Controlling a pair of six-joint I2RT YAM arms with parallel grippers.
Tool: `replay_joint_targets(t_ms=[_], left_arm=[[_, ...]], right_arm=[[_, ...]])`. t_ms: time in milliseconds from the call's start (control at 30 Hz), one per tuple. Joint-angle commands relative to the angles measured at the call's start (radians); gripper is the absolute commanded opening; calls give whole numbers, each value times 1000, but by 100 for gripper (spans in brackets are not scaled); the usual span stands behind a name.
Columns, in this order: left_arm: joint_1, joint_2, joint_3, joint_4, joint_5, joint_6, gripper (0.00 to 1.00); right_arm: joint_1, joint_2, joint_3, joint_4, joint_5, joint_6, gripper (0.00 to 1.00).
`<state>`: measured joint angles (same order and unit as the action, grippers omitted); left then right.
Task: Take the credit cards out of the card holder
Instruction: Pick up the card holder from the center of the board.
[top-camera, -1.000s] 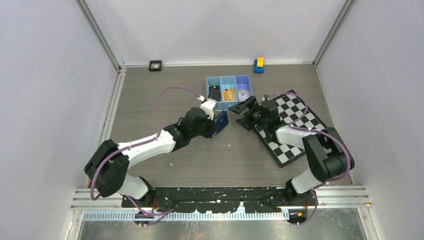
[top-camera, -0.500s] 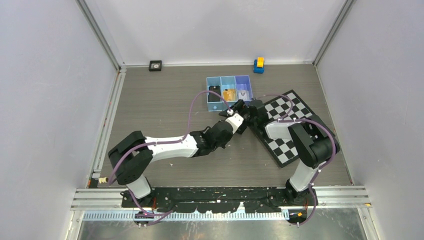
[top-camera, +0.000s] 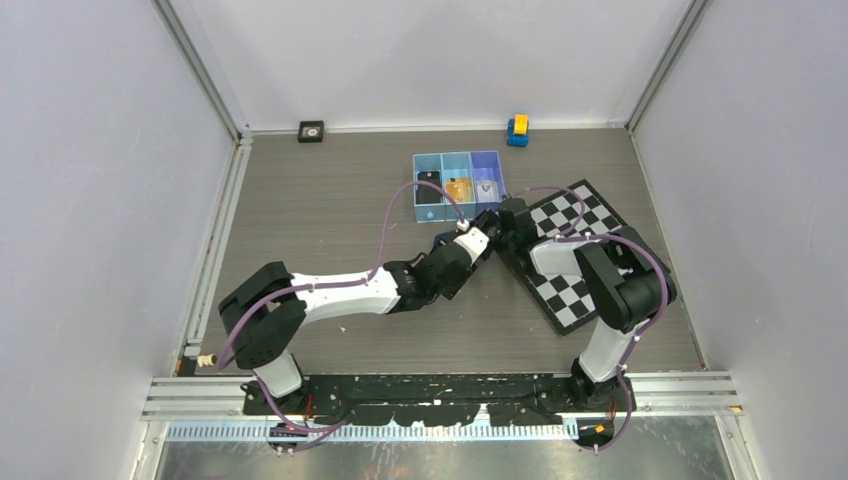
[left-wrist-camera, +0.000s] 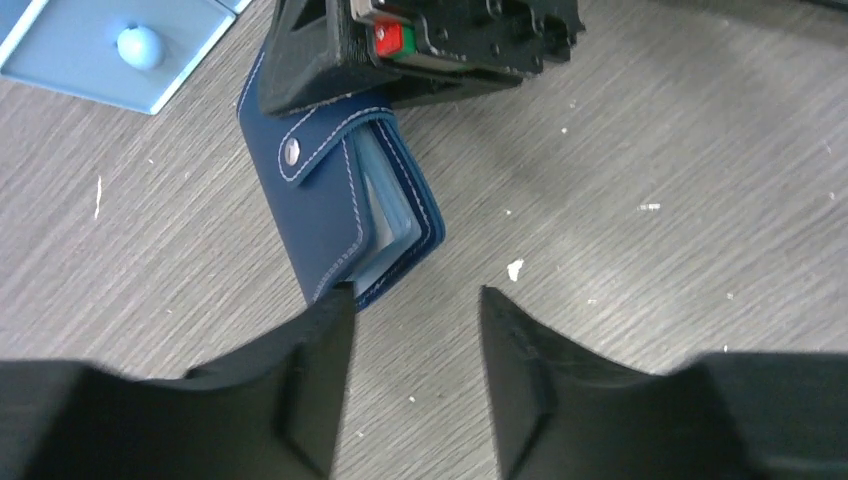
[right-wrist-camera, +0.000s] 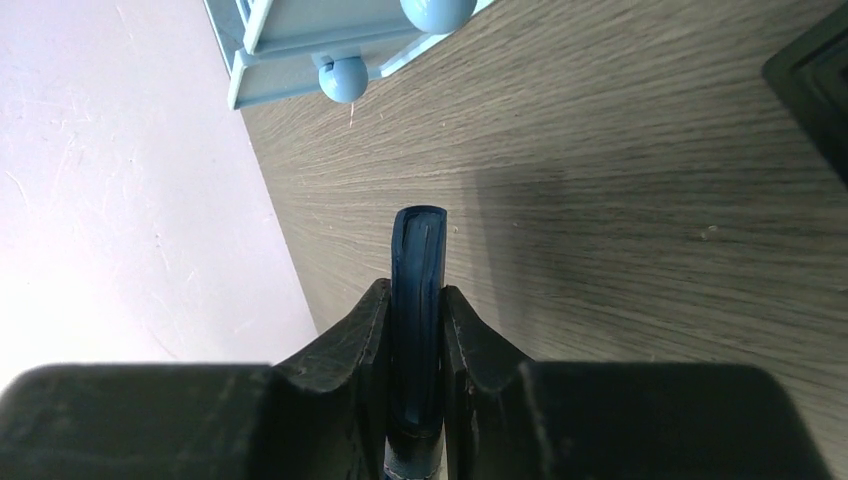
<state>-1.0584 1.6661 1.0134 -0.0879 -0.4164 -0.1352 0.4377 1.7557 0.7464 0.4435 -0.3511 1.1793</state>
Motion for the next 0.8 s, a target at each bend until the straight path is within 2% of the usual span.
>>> replay_joint_targets(t_ms=[0, 133, 233, 300, 400, 500, 633, 700, 767], left_arm=[[15, -119, 20, -23, -12, -36, 58], [111, -295, -150, 147, 174, -101, 76], [259, -322, -190, 179, 386, -222, 79], [361, -302, -213, 234, 573, -330, 79], [457, -243, -240, 363, 807, -433, 77], [471, -193, -236, 455, 954, -482, 75], [472, -151, -242, 557, 1051, -538, 70], [473, -142, -243, 578, 1071, -554, 65], [475, -137, -244, 607, 1098, -570, 56]], right_arm=[[-15, -59, 17, 8, -41, -75, 1], [-33, -108, -13, 16, -30, -114, 1], [-36, -149, -38, 69, -44, -137, 0], [-37, -168, -51, 125, -93, -148, 0], [-37, -200, -82, 249, -161, -148, 0], [-38, -235, -141, 386, -157, -148, 1], [-38, -267, -208, 541, -158, -138, 1], [-37, -277, -218, 567, -174, -146, 1], [-37, -277, -220, 591, -187, -138, 1]])
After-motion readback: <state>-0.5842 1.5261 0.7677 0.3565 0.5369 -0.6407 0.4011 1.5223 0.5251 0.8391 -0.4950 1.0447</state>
